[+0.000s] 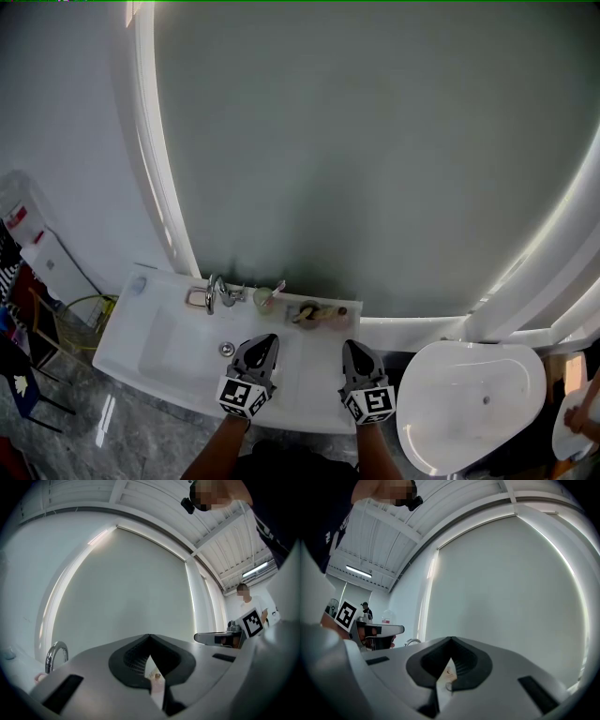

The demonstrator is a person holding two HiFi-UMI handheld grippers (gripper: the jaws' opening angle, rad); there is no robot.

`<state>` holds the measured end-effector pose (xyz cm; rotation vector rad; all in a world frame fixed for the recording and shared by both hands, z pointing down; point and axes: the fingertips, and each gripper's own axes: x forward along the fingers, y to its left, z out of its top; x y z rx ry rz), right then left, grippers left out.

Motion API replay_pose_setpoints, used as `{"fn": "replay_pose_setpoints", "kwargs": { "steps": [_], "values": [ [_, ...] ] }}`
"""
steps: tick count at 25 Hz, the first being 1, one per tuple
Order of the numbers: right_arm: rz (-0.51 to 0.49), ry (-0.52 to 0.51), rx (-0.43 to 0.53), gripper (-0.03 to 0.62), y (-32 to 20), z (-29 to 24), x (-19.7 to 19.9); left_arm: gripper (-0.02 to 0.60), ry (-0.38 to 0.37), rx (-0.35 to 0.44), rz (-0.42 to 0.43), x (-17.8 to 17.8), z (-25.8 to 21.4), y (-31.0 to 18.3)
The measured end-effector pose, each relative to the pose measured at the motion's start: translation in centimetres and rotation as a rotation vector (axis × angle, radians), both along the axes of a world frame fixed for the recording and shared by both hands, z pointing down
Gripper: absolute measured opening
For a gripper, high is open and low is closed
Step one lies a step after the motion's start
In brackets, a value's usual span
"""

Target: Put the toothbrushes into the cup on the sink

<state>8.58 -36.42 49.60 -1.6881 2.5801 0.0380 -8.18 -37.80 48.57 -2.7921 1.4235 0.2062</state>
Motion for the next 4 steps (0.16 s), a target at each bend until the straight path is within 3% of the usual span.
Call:
{"fn": "replay_pose_setpoints", "kwargs": {
  "steps": [4],
  "values": [
    [-0.009,-0.003,-0.002,0.028,0.07,0.14,-0.09,0.023,0.003,-0.017,0.004,0.24,0.58,0.08]
  ]
}}
